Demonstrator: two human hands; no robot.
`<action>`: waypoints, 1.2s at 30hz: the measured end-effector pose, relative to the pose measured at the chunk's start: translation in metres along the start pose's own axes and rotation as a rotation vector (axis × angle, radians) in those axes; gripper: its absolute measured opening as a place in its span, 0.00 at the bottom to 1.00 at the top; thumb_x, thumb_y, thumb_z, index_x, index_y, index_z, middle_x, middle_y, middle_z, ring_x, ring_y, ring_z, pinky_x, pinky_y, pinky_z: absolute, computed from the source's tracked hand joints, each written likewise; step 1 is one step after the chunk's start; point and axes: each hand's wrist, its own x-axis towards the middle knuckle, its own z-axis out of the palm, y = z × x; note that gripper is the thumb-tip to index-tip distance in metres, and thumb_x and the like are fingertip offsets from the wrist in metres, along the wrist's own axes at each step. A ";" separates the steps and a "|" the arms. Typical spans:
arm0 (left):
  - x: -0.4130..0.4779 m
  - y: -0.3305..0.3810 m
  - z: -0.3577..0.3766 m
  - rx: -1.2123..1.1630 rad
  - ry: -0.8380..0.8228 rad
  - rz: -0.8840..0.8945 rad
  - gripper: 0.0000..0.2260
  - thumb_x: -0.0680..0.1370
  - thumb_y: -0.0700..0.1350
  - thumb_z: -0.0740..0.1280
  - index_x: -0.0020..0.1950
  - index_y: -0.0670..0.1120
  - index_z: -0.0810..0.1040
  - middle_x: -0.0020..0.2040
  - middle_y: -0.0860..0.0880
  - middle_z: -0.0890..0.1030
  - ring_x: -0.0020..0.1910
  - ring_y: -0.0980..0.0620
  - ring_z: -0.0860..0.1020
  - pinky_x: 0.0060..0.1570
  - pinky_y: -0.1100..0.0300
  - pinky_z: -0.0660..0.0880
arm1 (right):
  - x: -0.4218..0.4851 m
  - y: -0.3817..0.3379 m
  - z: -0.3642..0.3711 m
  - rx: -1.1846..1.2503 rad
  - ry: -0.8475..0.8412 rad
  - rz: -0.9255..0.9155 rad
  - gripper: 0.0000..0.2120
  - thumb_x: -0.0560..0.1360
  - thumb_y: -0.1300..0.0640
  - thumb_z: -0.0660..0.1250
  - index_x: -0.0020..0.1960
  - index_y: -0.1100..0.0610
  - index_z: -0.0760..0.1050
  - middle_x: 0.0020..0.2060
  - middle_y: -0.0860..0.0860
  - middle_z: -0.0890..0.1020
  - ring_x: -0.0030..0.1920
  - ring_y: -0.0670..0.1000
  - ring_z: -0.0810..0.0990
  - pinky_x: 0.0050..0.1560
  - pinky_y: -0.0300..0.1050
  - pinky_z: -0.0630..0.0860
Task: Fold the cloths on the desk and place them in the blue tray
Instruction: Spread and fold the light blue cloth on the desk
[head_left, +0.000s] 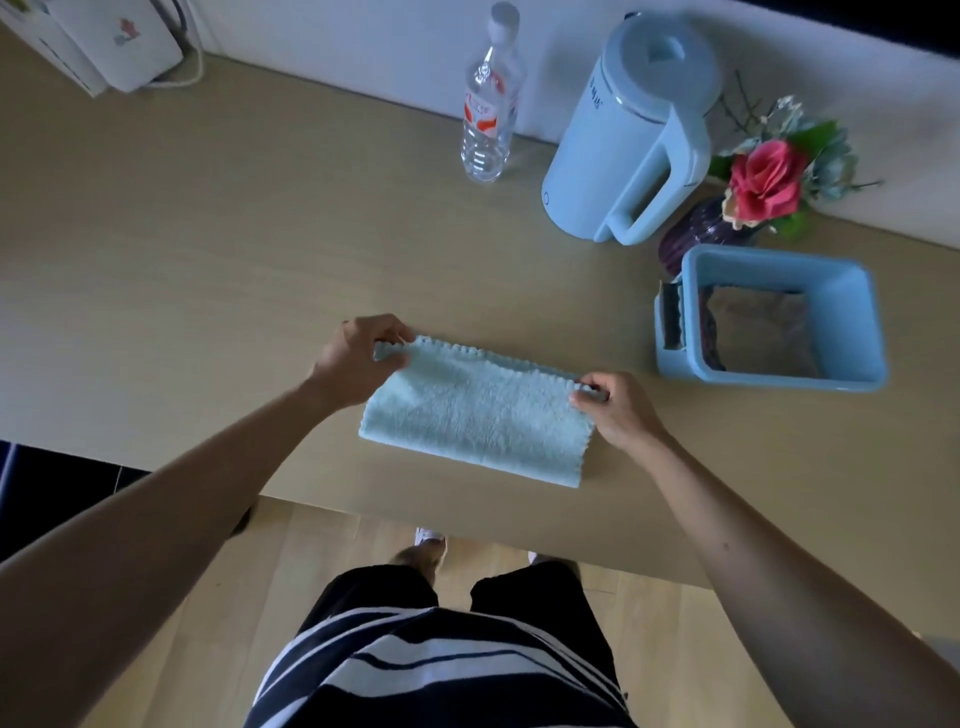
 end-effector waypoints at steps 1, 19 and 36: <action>0.004 0.000 0.002 0.002 0.004 0.003 0.09 0.73 0.38 0.74 0.53 0.42 0.83 0.46 0.48 0.84 0.43 0.52 0.79 0.38 0.79 0.68 | 0.004 0.001 0.000 -0.014 0.010 0.001 0.05 0.77 0.58 0.69 0.42 0.55 0.78 0.29 0.43 0.75 0.28 0.44 0.70 0.25 0.30 0.64; 0.024 -0.004 0.028 0.283 0.157 0.056 0.14 0.74 0.38 0.70 0.59 0.43 0.78 0.54 0.42 0.80 0.54 0.42 0.77 0.53 0.51 0.73 | 0.017 0.015 0.023 -0.197 0.383 -0.078 0.14 0.77 0.55 0.69 0.59 0.59 0.76 0.50 0.54 0.81 0.48 0.54 0.79 0.52 0.50 0.77; -0.047 -0.007 0.122 0.608 -0.104 0.203 0.38 0.80 0.66 0.53 0.82 0.46 0.48 0.83 0.45 0.46 0.81 0.43 0.43 0.76 0.34 0.46 | -0.030 0.046 0.087 -0.823 0.059 -0.298 0.37 0.81 0.34 0.45 0.82 0.53 0.43 0.82 0.54 0.43 0.81 0.58 0.41 0.78 0.65 0.48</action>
